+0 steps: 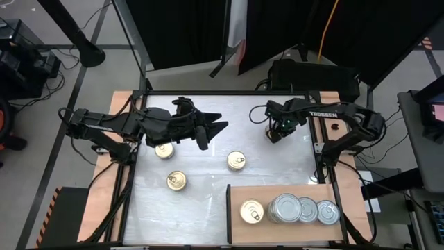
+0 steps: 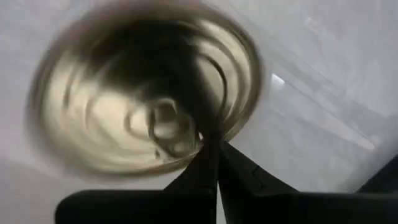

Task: Stack canned seafood by type on shelf
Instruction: Stack the blue-pink tuna can on top of the other blue-pink tuna can on the shelf

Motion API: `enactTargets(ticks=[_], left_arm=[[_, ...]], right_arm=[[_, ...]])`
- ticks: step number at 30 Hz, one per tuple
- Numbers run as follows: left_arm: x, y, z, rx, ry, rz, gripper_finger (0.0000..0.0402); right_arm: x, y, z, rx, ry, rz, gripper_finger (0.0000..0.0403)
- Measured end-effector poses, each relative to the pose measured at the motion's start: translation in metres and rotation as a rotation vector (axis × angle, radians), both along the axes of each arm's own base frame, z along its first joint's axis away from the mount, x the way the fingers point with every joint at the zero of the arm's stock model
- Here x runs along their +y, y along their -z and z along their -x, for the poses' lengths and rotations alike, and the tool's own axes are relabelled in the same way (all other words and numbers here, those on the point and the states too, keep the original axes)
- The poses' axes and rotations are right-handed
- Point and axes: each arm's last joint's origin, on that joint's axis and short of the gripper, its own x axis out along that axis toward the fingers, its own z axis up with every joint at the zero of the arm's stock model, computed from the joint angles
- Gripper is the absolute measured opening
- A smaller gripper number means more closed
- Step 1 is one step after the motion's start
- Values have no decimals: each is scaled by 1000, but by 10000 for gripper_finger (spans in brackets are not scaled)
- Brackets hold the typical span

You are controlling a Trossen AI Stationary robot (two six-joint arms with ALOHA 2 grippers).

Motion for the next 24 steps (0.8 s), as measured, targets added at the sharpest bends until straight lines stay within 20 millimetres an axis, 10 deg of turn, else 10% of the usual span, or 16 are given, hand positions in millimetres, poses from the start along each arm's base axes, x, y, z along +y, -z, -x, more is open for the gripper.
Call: enactTargets(ticks=[24], left_arm=[[2, -6, 10, -9, 1, 0, 274]], right_arm=[[25, 27, 21, 50, 15, -25, 0]])
